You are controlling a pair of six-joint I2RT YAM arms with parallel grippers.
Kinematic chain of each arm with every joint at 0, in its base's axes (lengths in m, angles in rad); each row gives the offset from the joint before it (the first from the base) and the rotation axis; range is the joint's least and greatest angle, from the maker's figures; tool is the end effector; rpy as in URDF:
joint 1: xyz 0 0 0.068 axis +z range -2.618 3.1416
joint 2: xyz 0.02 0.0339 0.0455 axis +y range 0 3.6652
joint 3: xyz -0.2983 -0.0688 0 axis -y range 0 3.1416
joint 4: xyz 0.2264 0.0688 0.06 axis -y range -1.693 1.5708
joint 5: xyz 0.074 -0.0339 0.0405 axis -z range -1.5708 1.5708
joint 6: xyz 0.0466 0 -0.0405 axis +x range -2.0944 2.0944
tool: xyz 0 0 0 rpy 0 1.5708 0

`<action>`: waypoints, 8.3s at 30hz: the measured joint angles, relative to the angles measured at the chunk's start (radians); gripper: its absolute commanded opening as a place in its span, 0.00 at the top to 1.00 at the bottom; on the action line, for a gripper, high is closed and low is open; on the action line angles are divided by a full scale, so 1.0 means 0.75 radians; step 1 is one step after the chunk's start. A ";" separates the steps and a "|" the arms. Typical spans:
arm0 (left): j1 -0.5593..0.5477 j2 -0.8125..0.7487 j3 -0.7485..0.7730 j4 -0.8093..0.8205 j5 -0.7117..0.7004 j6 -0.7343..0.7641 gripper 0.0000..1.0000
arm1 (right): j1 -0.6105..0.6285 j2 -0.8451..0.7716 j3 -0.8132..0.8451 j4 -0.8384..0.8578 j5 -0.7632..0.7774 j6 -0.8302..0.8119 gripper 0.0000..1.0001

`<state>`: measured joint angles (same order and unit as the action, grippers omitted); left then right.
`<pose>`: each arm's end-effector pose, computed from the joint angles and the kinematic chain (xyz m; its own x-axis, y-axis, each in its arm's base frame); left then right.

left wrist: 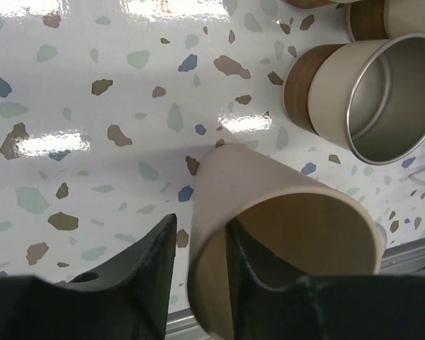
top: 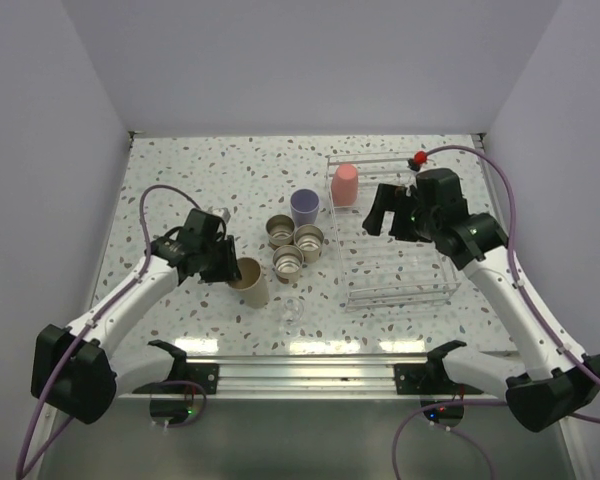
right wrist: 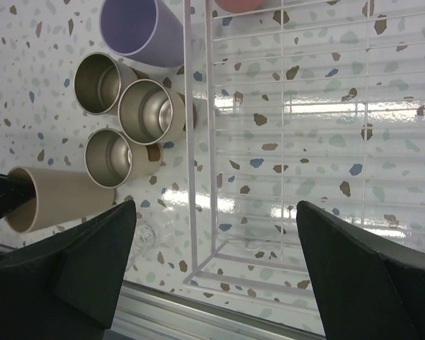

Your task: Load the cups into the dish rack

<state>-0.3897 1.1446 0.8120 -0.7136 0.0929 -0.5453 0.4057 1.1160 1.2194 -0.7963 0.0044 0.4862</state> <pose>0.1746 -0.0764 0.2637 -0.9030 -0.1874 -0.3866 -0.0551 0.9429 -0.3284 0.1845 0.0790 0.3875 -0.7019 0.2071 -0.6815 -0.0719 0.9313 0.3570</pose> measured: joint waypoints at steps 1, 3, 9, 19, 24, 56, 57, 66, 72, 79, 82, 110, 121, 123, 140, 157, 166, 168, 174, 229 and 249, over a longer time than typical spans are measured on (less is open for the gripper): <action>0.000 0.007 -0.005 0.011 -0.001 0.004 0.71 | 0.000 -0.005 0.000 -0.001 0.000 -0.002 0.02; 0.000 0.020 -0.013 0.028 -0.002 0.010 0.88 | 0.000 -0.019 0.000 -0.006 0.001 -0.006 0.02; 0.000 0.085 0.002 0.073 0.011 0.035 1.00 | 0.000 -0.097 0.000 -0.022 0.001 -0.008 0.02; -0.003 0.130 0.290 -0.077 -0.114 0.127 1.00 | 0.000 -0.144 0.000 -0.018 -0.066 0.019 0.02; 0.005 0.123 0.619 -0.121 -0.153 0.160 1.00 | 0.000 -0.111 0.029 0.049 -0.206 0.051 0.02; 0.057 -0.153 0.236 1.272 0.448 -0.528 1.00 | 0.014 0.025 0.014 1.135 -0.861 0.884 0.02; 0.057 -0.153 0.230 1.303 0.460 -0.547 1.00 | 0.015 0.030 0.009 1.152 -0.861 0.894 0.02; 0.058 -0.164 0.193 1.482 0.515 -0.655 1.00 | 0.032 0.119 -0.054 1.327 -0.861 1.019 0.02; 0.063 -0.168 0.185 1.503 0.532 -0.671 1.00 | 0.078 0.165 -0.006 1.368 -0.858 1.039 0.02; 0.063 -0.170 0.163 1.554 0.539 -0.696 1.00 | 0.105 0.180 0.014 1.450 -0.856 1.078 0.06; 0.064 -0.170 0.145 1.578 0.540 -0.715 1.00 | 0.113 0.197 0.019 1.475 -0.853 1.089 0.10; 0.075 -0.292 0.124 1.203 0.529 -0.522 0.28 | 0.184 0.241 0.046 1.435 -0.796 1.037 1.00; 0.146 -0.417 0.180 0.690 0.382 -0.298 0.00 | 0.102 0.241 0.219 1.097 -0.784 0.783 1.00; 0.153 -0.415 0.198 0.603 0.345 -0.264 0.00 | 0.064 0.241 0.281 1.003 -0.760 0.710 1.00; 0.153 -0.393 0.309 0.149 -0.007 -0.044 0.00 | -0.055 0.453 0.848 0.170 -0.128 -0.019 1.00; 0.153 -0.311 0.440 0.011 -0.199 0.172 0.00 | -0.061 0.825 0.999 -0.029 0.514 -0.317 1.00; 0.179 -0.171 0.472 0.014 -0.173 0.242 0.00 | -0.080 0.955 0.997 -0.010 0.545 -0.326 1.00; 0.193 -0.164 0.474 0.015 -0.168 0.253 0.00 | -0.090 0.972 0.984 0.007 0.543 -0.325 1.00; 0.222 -0.153 0.478 0.017 -0.160 0.266 0.00 | -0.128 1.043 0.941 0.047 0.515 -0.308 1.00; 0.240 -0.081 0.535 0.020 0.049 0.263 0.00 | -0.174 0.898 0.841 0.069 0.314 -0.199 0.02; -0.024 0.229 0.378 0.122 0.130 0.148 0.07 | -0.154 -0.165 0.121 0.050 -0.104 -0.101 0.02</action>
<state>-0.4076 1.3163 1.0958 -0.6220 0.1902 -0.4347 0.2905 0.9924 1.3102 -0.7586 -0.0734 0.4103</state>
